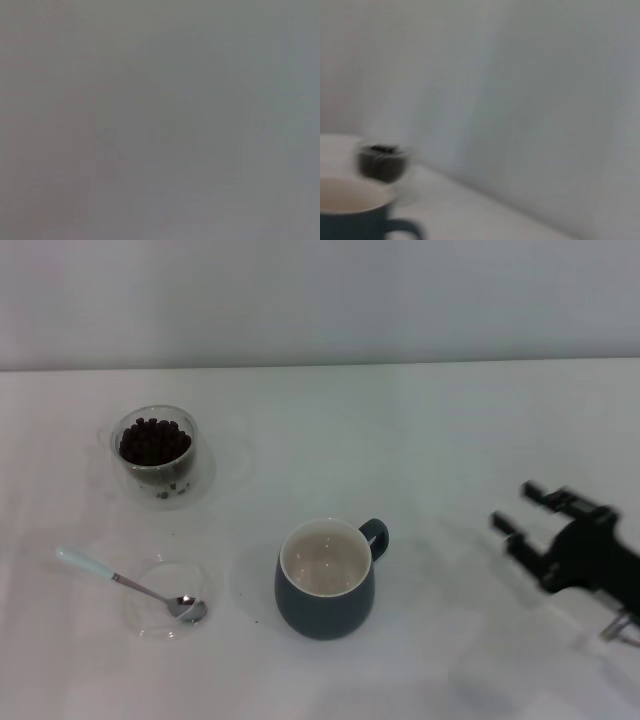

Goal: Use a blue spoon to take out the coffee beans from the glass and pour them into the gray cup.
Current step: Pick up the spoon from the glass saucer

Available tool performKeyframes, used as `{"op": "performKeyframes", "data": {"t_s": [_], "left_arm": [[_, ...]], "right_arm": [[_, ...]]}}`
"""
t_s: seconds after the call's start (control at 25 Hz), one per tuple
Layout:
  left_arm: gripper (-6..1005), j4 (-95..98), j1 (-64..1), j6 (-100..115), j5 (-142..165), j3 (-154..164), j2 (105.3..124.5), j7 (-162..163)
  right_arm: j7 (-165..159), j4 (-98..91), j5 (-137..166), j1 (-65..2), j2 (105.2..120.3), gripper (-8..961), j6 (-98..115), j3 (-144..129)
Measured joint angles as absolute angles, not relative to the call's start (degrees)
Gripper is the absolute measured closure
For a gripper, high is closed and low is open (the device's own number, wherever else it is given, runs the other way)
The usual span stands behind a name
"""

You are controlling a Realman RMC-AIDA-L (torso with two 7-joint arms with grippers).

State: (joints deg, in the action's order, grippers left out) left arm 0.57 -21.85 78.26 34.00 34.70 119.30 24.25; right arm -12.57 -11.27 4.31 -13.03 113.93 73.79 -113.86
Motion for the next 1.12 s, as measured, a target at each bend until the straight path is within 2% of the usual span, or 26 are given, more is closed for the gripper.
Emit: {"op": "performKeyframes", "data": {"t_s": [0.16, 0.52, 0.76, 1.12], "left_arm": [[138, 0.5, -20.8, 78.6, 37.7, 34.7, 119.31, 30.7], [138, -0.3, -18.1, 85.3, 49.7, 36.1, 119.37, 49.8], [137, -0.3, -15.0, 86.2, 49.7, 39.7, 119.16, 62.7], [137, 0.1, -12.0, 82.8, 49.9, 45.9, 118.8, 81.4]], "right_arm": [[-12.5, -9.0, 4.1, -12.9, 112.46, 439, 79.1, -105.1], [-10.0, -8.9, 4.0, -15.2, 111.11, 438, 79.2, -98.5], [-6.5, -9.4, 4.0, -16.0, 111.64, 438, 78.8, -92.4], [1.1, -11.3, 3.9, -16.6, 114.65, 439, 78.0, -78.0]]}}
